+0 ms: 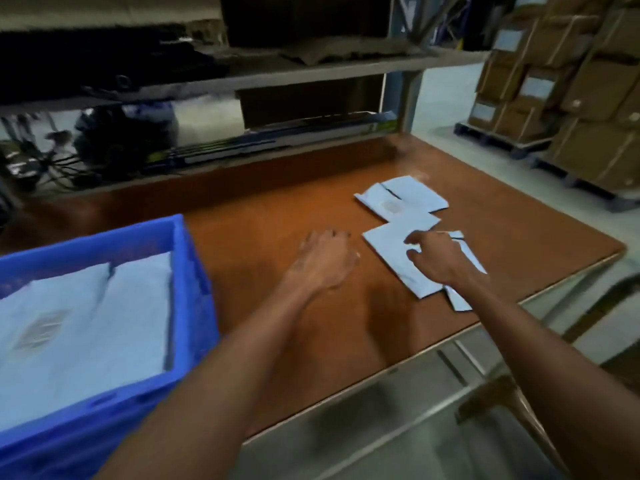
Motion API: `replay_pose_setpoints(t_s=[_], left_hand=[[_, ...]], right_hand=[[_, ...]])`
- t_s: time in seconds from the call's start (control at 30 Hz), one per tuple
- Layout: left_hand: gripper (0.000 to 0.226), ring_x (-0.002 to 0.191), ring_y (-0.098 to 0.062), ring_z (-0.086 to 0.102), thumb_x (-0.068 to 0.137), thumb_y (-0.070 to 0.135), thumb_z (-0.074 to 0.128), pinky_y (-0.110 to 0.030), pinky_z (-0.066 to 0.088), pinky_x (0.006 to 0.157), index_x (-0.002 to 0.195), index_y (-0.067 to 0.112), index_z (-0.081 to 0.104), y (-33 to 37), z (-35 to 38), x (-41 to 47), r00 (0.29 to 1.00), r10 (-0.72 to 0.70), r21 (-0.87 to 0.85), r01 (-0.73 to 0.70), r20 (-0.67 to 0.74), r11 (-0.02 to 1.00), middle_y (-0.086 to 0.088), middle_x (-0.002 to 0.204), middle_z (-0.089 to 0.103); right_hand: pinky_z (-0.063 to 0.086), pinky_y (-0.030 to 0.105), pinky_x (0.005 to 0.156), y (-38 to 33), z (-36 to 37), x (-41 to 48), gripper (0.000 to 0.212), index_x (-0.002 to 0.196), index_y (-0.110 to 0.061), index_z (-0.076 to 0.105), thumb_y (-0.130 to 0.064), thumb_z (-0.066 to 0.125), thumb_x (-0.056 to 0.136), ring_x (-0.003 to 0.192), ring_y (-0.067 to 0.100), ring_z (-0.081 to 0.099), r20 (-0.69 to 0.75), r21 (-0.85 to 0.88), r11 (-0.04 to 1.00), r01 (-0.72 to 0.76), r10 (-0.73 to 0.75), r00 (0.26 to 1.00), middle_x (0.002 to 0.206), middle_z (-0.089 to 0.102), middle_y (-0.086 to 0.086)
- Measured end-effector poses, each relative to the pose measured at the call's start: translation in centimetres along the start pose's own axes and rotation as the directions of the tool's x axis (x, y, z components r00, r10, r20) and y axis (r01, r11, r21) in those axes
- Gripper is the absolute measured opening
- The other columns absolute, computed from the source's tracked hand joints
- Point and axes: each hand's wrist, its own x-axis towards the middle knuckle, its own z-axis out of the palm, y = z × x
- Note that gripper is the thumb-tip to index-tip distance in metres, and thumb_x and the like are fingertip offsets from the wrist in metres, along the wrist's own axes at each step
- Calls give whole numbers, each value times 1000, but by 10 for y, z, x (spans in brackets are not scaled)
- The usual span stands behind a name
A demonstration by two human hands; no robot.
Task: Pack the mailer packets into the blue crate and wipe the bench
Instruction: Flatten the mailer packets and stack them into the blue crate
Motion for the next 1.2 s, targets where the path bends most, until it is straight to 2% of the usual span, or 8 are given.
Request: replay_pose_setpoints(t_s=[0.17,0.27,0.47,0.67,0.83,1.0,1.1,1.2], left_hand=[[58,141,-35,31,97,48,48,-48,29,115,147,21,35,91,111,64,987,7,-141,16,160,990,-12,155,31],[65,150,-33,5,100,54,37,-51,13,120,156,29,15,127,145,100,985,-78,-105,95,154,990,-3,165,4],[67,150,-23,-20,100,62,20,-59,-4,119,155,39,-11,114,187,142,957,-113,16,113,267,993,8,163,-22],[56,150,-17,-20,103,49,27,-57,-5,120,153,48,3,62,179,115,966,-80,5,81,247,997,14,163,-16],[46,151,-23,-14,102,50,30,-57,3,121,147,48,25,31,171,69,980,-171,15,170,98,985,12,165,-8],[76,150,-35,-13,87,79,9,-56,-10,116,153,46,-8,32,176,54,957,-278,114,269,76,956,9,163,-19],[76,151,-35,-8,85,74,-9,-53,-9,117,154,43,-9,38,182,46,958,-286,151,278,33,948,7,164,-15],[67,151,-35,-8,93,64,1,-47,-16,112,155,40,-6,43,184,39,953,-301,161,293,23,942,6,165,-12]], right_hand=[[42,42,106,134,22,9,51,140,-8,49,-32,56,95,125,37,52,91,13,991,-131,129,987,142,52,18],[32,46,113,166,33,22,61,151,-18,32,-47,42,97,138,35,36,131,-59,994,-95,102,986,156,32,12],[-3,55,119,183,59,34,63,154,-42,-7,-64,13,98,151,30,-7,282,-137,990,-19,57,958,165,-12,-7],[-8,52,120,166,76,23,79,154,-38,-13,-73,-12,83,149,24,-21,211,-148,986,79,-47,976,164,-16,-3],[-3,50,122,116,88,7,81,154,-36,-13,-75,-5,83,150,25,-19,222,-131,973,192,-160,962,163,-19,-2],[0,54,121,89,108,7,78,155,-41,-5,-76,-3,86,150,29,-16,192,-147,965,218,-188,963,164,-13,-4],[-4,52,121,85,115,7,81,156,-37,-1,-73,-14,84,150,29,-18,185,-126,969,212,-186,965,165,-11,-4],[-6,50,121,81,117,5,103,157,-32,-5,-69,-42,68,149,30,-19,191,-132,966,221,-194,962,164,-15,-1]])
